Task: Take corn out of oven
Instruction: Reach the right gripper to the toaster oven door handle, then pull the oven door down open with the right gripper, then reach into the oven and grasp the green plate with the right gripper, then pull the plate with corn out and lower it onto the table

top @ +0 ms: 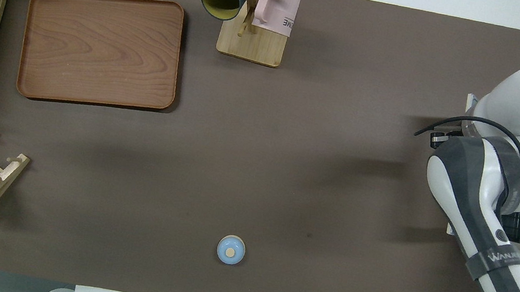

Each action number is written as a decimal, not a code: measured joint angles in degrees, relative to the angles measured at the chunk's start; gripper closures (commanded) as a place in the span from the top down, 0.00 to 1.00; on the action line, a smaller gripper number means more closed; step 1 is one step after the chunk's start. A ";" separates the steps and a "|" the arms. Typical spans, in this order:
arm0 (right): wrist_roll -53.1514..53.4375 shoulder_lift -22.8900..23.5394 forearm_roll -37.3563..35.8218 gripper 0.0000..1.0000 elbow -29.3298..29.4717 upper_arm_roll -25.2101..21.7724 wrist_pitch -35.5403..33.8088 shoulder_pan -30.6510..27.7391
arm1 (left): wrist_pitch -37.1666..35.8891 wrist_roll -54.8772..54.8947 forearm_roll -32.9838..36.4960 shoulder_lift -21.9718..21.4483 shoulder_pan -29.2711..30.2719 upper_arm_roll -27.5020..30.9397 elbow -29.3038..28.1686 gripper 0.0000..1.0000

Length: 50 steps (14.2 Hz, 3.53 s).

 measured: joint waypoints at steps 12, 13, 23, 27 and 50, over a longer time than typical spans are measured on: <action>1.21 8.71 9.97 0.20 -0.41 -0.60 12.02 1.69 | 0.00 0.00 0.00 0.00 0.00 0.00 0.00 1.00; 1.21 8.60 11.98 0.20 0.22 -0.61 12.22 2.44 | 0.00 0.00 0.00 0.00 0.00 0.00 0.00 1.00; 0.58 -0.39 -3.26 0.53 -0.24 -1.87 0.46 -0.10 | 0.00 0.00 0.00 0.00 0.00 0.00 0.00 1.00; -3.50 -0.40 -3.31 0.51 -3.84 -1.89 5.18 -2.03 | 0.00 0.00 0.00 0.00 0.00 0.00 0.00 1.00; 34.50 25.23 4.62 0.00 35.15 0.67 -10.39 34.29 | 0.00 0.00 0.00 0.00 0.00 0.00 0.00 1.00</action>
